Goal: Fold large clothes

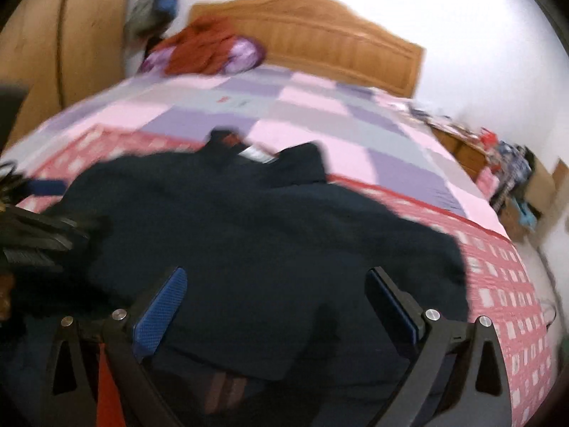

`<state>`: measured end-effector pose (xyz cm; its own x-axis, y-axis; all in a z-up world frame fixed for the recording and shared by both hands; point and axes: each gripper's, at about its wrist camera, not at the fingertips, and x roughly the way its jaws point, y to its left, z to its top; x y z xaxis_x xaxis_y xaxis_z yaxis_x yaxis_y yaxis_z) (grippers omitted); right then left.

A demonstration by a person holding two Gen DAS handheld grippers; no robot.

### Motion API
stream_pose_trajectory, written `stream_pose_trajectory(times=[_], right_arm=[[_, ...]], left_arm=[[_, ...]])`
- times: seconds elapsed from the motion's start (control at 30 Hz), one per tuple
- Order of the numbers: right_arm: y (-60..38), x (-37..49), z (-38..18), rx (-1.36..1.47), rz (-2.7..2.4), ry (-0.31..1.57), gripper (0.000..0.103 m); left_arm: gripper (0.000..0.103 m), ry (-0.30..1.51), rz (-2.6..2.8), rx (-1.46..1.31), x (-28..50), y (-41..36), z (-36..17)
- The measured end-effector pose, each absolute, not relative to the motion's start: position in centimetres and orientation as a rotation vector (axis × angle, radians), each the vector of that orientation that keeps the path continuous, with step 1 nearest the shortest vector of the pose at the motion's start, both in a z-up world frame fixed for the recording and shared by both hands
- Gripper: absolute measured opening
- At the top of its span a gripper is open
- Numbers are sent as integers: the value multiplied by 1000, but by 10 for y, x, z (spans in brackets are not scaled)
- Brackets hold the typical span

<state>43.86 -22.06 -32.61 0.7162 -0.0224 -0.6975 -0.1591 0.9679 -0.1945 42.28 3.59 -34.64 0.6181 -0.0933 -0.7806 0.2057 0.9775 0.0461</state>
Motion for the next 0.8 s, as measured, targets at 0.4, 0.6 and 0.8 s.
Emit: stream_pose_trajectory(times=[0.4, 0.6, 0.8], right_arm=[[-374, 416, -368, -191, -37, 942, 103], [-342, 381, -332, -245, -34, 825, 103], [-246, 303, -343, -267, 235, 875, 103]], left_arm=[[103, 992, 67, 70, 397, 170, -370], [99, 934, -13, 50, 332, 123, -340], [99, 1018, -170, 65, 258, 35, -361]])
